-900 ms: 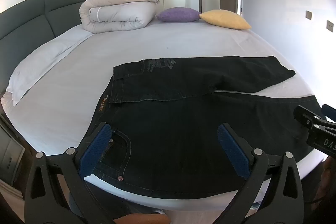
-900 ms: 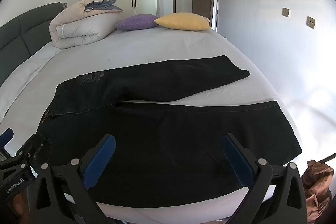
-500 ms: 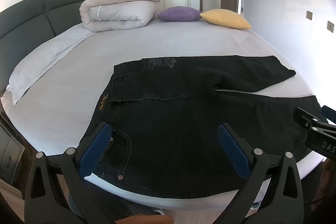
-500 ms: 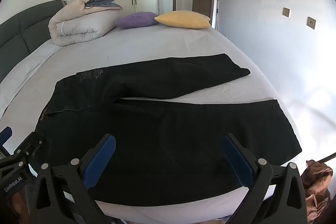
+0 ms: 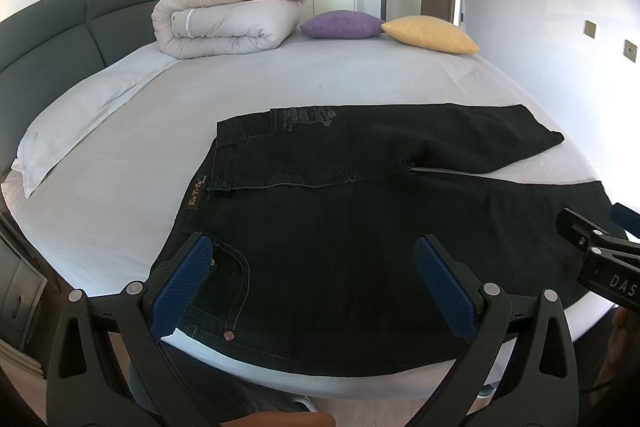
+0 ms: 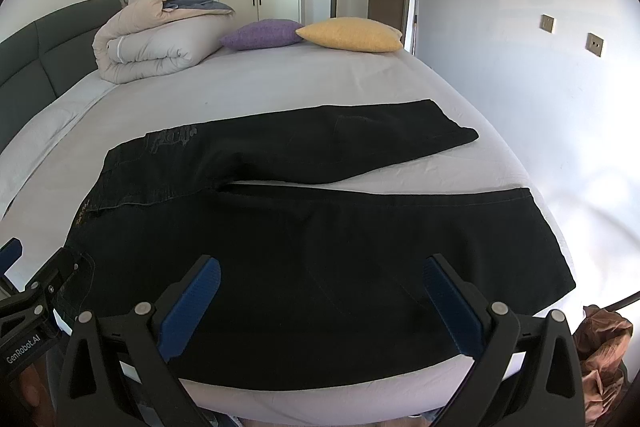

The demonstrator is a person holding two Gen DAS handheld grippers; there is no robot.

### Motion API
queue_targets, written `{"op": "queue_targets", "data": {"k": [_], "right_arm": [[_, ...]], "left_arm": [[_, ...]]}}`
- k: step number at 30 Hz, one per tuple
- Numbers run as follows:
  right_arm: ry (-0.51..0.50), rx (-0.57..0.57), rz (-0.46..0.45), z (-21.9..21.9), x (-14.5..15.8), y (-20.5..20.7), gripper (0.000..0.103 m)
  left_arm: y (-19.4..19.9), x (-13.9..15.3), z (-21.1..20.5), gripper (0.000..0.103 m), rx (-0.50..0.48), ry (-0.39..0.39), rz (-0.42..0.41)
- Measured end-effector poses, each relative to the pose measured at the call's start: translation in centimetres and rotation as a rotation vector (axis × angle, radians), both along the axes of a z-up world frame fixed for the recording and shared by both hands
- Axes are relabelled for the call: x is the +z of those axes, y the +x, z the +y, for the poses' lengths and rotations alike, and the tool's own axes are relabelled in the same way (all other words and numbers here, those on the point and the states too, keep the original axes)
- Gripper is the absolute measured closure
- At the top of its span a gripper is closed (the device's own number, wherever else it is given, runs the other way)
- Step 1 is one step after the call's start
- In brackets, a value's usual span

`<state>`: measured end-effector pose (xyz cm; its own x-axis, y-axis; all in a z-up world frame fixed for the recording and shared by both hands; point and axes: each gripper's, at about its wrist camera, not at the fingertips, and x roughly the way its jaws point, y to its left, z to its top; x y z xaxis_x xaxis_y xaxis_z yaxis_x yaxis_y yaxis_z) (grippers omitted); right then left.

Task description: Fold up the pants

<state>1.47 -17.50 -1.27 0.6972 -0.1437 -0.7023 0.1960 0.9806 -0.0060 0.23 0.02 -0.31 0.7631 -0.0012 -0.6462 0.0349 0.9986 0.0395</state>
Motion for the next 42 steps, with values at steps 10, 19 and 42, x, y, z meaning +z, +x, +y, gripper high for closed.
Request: {"op": "queue_targets", "data": {"k": [10, 19, 42], "right_arm": [[-0.003, 0.002, 0.006, 0.5, -0.8, -0.1, 0.000], [-0.005, 0.005, 0.009, 0.5, -0.8, -0.1, 0.000], [-0.013, 0.010, 0.016, 0.8, -0.8, 0.0, 0.000]], "left_arm": [[0.0, -0.8, 0.0, 0.000, 0.005, -0.002, 0.006], [-0.2, -1.1, 0.5, 0.000, 0.012, -0.009, 0.018], [-0.2, -1.1, 0.7, 0.000, 0.015, -0.010, 0.031]]}}
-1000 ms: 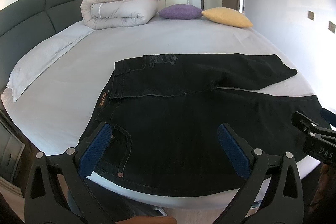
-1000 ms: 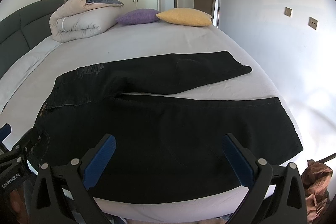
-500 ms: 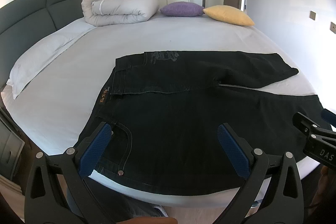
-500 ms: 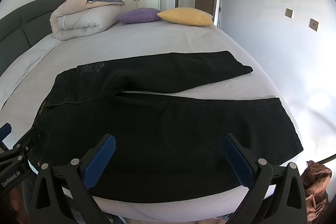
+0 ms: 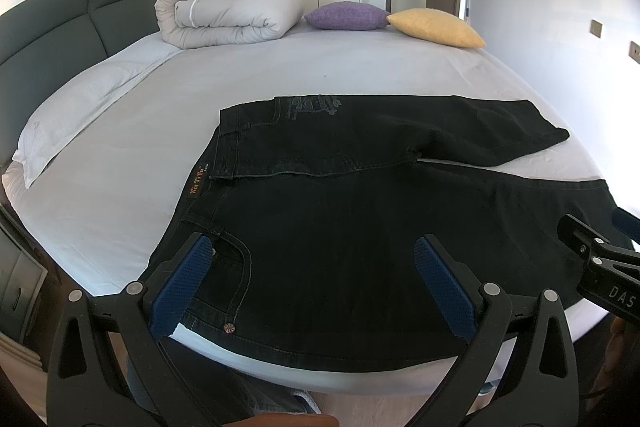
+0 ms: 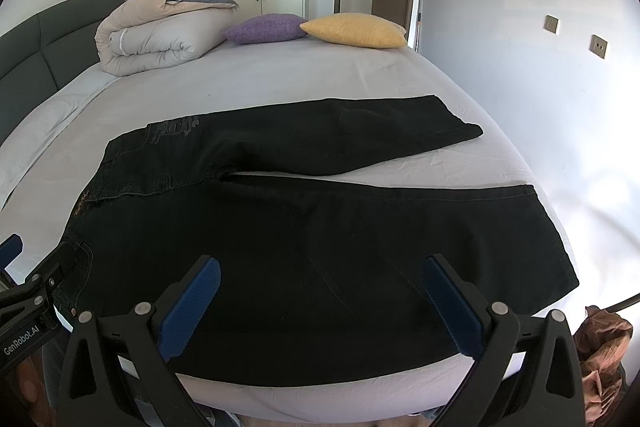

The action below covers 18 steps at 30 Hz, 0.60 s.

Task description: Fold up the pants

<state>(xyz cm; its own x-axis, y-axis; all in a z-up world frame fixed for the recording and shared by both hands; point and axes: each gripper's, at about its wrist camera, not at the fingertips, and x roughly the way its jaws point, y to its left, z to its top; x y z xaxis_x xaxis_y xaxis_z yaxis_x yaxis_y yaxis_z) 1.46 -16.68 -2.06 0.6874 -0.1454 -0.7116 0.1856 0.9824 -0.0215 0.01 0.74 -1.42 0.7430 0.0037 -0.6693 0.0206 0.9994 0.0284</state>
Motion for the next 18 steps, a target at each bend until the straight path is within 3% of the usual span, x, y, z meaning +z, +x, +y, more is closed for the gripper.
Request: {"op": "queue_targets", "data": {"k": [18], "right_arm": [[0.001, 0.003, 0.003, 0.33, -0.48, -0.15, 0.000]], "left_arm": [[-0.02, -0.39, 0.21, 0.000, 0.001, 0.000, 0.006]]}}
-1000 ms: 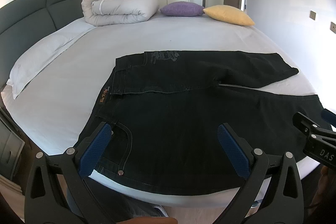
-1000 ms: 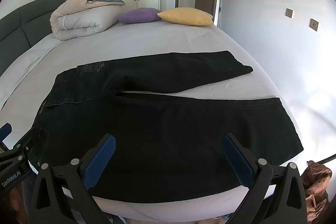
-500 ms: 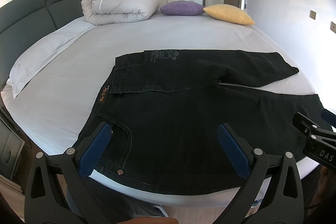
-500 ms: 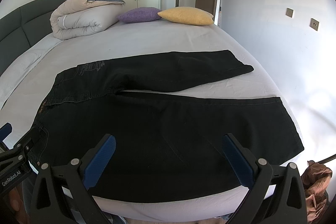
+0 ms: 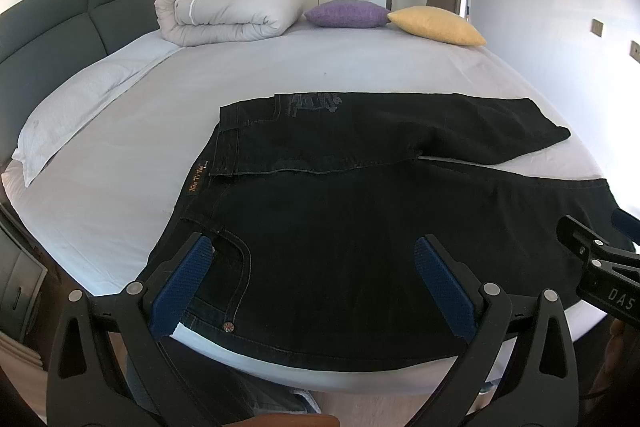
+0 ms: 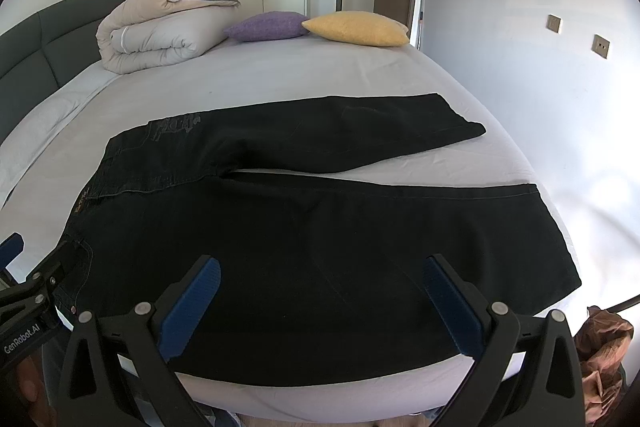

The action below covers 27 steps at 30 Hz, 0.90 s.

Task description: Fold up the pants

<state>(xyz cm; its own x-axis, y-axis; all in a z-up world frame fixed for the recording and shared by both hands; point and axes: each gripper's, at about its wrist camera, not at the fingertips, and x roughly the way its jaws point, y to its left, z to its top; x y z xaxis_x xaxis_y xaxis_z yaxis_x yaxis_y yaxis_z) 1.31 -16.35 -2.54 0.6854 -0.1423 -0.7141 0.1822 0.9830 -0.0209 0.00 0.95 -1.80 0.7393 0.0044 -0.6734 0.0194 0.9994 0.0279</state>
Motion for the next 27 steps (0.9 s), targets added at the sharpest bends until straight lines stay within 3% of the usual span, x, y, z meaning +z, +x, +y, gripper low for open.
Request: {"op": "queue_targets", "data": {"k": [27], "right_arm": [[0.000, 0.007, 0.016, 0.59, -0.54, 0.01, 0.000]], "left_arm": [[0.61, -0.71, 0.11, 0.000, 0.008, 0.005, 0.016]]}}
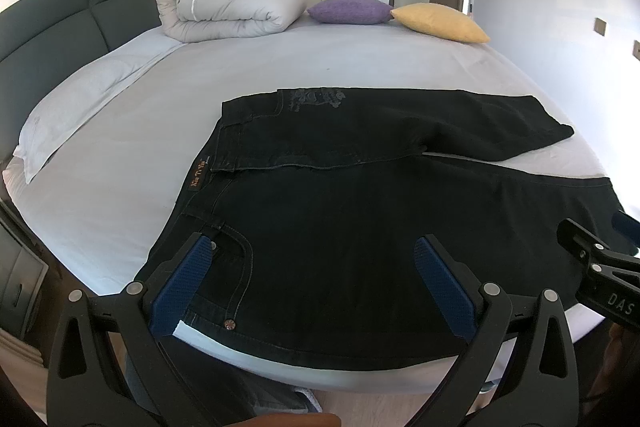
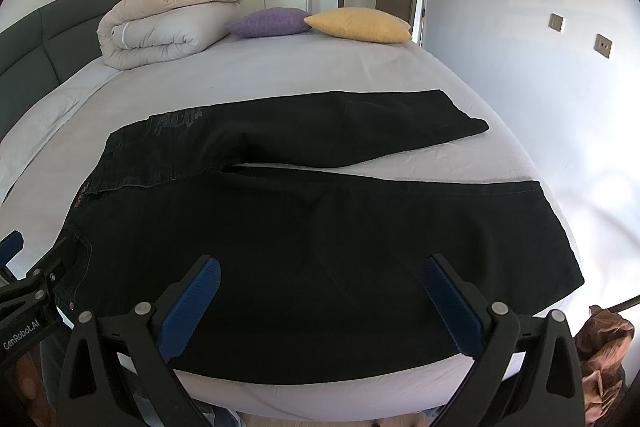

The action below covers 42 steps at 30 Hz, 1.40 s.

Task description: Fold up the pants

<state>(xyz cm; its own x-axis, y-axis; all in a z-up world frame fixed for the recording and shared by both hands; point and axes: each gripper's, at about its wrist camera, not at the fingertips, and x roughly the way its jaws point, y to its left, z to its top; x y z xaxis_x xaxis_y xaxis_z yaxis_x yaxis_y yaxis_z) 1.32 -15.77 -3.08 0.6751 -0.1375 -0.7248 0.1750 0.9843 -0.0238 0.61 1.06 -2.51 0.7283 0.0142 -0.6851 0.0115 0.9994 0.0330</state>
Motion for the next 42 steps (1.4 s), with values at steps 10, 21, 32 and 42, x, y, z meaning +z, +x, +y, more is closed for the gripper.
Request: {"op": "queue_targets", "data": {"k": [10, 21, 32, 42], "right_arm": [[0.007, 0.007, 0.017, -0.4, -0.5, 0.5, 0.000], [0.014, 0.055, 0.046, -1.1, -1.7, 3.5, 0.000], [0.052, 0.285, 0.002, -1.9, -1.1, 14.1, 0.000], [0.059, 0.539, 0.038, -2.9, -2.9, 23.4, 0.023]], "left_arm": [[0.5, -0.5, 0.2, 0.000, 0.026, 0.010, 0.023], [3.5, -1.9, 0.6, 0.000, 0.028, 0.099, 0.003], [18.3, -2.8, 4.2, 0.000, -0.075, 0.153, 0.036], [35.6, -3.8, 8.2, 0.000, -0.249, 0.138, 0.102]]}}
